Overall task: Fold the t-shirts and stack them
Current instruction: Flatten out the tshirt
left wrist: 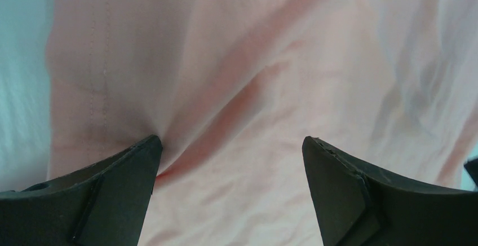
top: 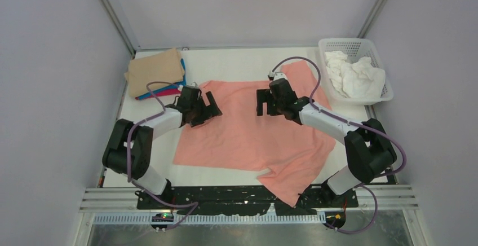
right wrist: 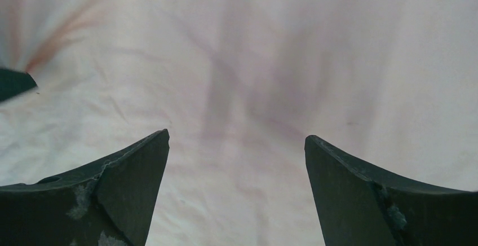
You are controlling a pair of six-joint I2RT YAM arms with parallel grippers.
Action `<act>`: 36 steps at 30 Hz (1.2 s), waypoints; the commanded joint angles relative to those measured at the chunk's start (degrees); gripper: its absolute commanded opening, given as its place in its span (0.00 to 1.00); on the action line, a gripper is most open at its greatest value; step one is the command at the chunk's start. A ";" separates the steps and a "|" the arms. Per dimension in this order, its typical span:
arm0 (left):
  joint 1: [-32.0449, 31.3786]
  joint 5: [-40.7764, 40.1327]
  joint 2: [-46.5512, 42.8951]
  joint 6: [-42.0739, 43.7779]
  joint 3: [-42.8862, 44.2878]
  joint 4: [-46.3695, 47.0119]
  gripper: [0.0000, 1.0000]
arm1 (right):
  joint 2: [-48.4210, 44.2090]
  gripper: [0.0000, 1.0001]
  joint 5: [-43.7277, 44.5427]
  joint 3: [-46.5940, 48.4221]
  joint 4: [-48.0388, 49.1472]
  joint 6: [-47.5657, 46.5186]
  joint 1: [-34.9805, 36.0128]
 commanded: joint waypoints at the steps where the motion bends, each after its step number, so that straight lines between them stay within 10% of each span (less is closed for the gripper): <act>1: -4.82 5.52 -5.84 -6.05 -11.70 -5.36 1.00 | 2.27 0.95 -4.83 3.25 6.07 1.33 1.87; 17: -8.83 -12.44 -24.22 -2.14 -1.62 -17.66 1.00 | 12.98 0.98 -16.06 3.98 11.71 4.09 8.58; 26: 7.20 -6.22 -13.06 0.37 5.78 -15.27 0.88 | 14.46 0.98 -9.55 2.58 6.57 2.64 8.60; 36: 8.39 -2.55 2.46 9.09 15.88 -15.92 0.69 | 13.80 0.98 -3.92 2.46 3.56 1.42 8.51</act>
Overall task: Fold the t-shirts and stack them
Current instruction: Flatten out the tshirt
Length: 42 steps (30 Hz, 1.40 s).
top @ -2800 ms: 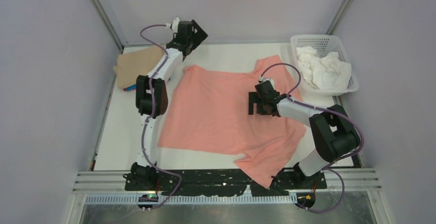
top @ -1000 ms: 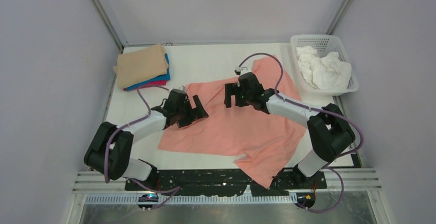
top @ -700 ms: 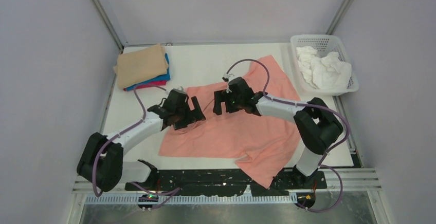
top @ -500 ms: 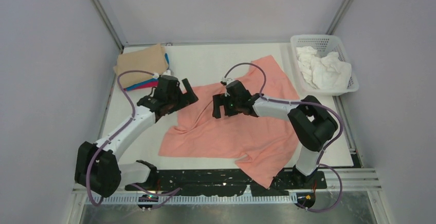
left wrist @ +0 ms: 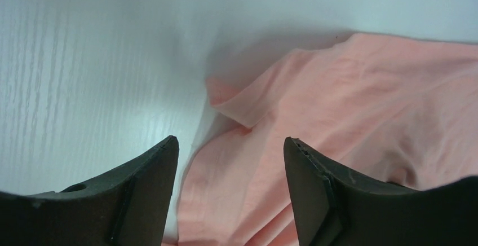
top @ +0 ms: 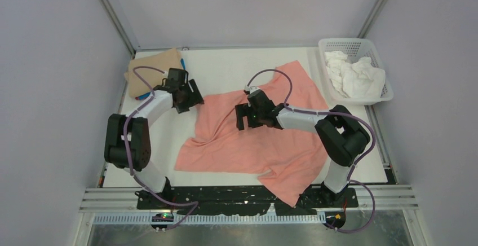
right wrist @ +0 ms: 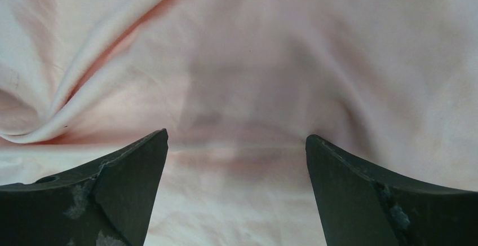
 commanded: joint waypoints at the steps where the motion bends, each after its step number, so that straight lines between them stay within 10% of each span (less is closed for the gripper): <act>1: 0.16 1.06 5.05 4.95 6.28 -0.28 0.66 | -0.64 0.98 4.72 -0.19 -4.38 -1.03 -0.24; 12: 0.16 -0.14 12.79 7.14 14.14 -4.42 0.43 | -0.84 0.98 5.59 -1.24 -4.76 -0.93 -1.05; 17: 0.23 -1.32 13.84 8.98 17.85 -5.49 0.00 | -1.26 0.98 6.08 -1.67 -4.89 -0.97 -1.20; 26: 0.12 1.43 15.23 18.49 27.08 -11.43 0.00 | -1.83 0.98 7.18 -2.45 -5.64 -1.78 -1.96; 35: -3.25 -14.29 23.18 29.67 46.64 -19.72 0.00 | -1.71 0.98 7.52 -3.12 -6.21 -3.06 -2.78; 42: -3.23 -16.23 42.84 27.81 80.70 -36.09 0.76 | -1.62 0.98 7.09 -2.67 -6.36 -3.67 -3.11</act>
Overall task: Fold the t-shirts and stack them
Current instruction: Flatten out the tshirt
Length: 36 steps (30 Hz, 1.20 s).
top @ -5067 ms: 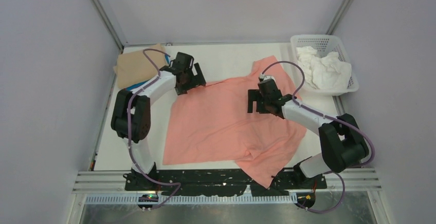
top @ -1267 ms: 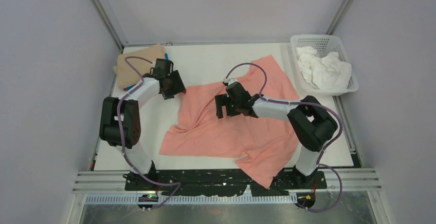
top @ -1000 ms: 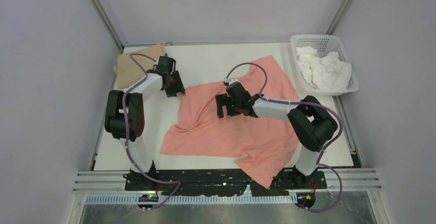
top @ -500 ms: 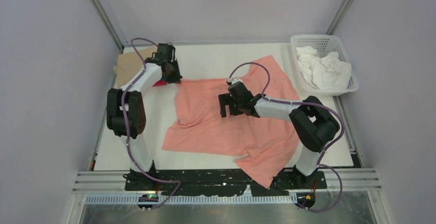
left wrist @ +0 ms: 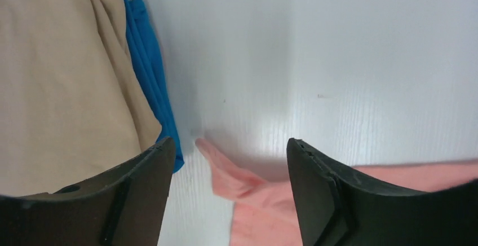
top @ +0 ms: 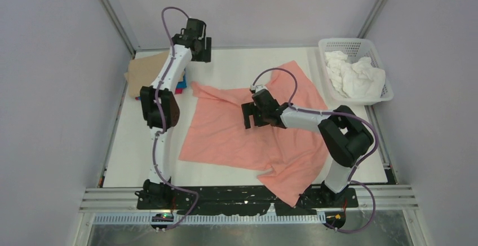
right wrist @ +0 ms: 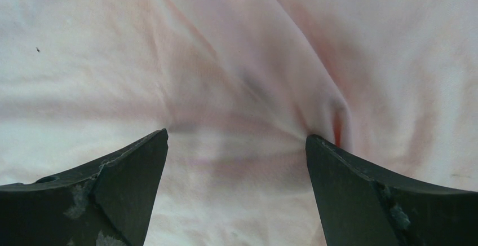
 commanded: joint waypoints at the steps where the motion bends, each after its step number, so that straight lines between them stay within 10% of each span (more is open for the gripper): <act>1: 0.75 -2.85 8.38 -0.25 17.16 -12.17 0.82 | -0.72 0.98 1.53 -1.05 -4.76 -0.97 -0.83; 5: 0.66 1.46 -1.76 -3.64 3.43 -4.18 0.99 | -2.97 0.97 1.19 -0.10 -4.79 -1.11 -0.81; 18: -1.90 18.90 -38.00 -22.69 -57.13 21.03 1.00 | -8.82 0.95 0.15 9.13 -2.83 1.37 -4.28; 36: -4.48 17.09 -38.46 -26.45 -77.66 21.42 1.00 | 16.77 0.95 -1.50 35.53 -9.15 14.97 -21.79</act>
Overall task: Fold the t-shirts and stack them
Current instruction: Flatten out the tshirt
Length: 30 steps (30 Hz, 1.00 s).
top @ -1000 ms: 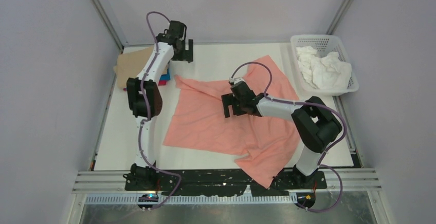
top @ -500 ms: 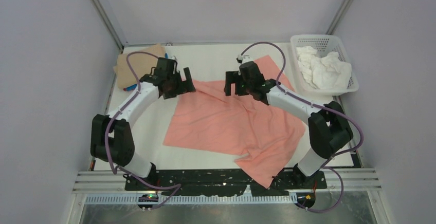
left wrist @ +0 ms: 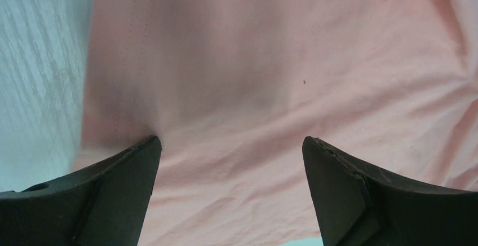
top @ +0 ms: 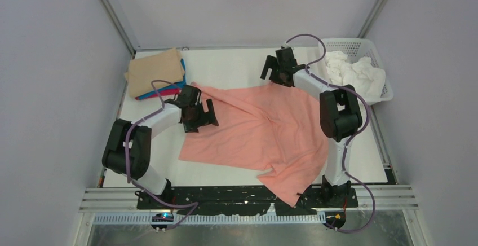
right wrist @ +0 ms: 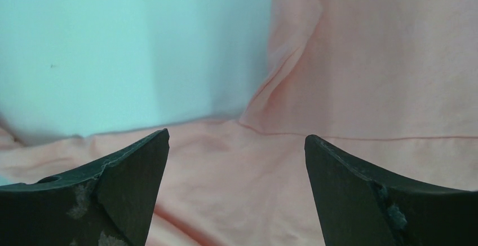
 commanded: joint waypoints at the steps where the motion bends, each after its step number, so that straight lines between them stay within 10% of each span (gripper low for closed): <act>1: 0.22 -2.60 -3.02 -1.25 -5.44 -2.61 1.00 | 3.37 0.95 -2.21 6.89 -2.28 7.92 -3.53; 12: 0.27 -5.31 -13.17 -3.35 -16.18 -9.54 1.00 | 12.92 0.95 -5.98 16.61 -5.72 15.09 -7.94; 30: 0.27 -4.57 -17.18 -0.14 -6.35 -14.87 0.99 | 21.17 0.95 -10.89 23.68 -10.08 16.85 -14.35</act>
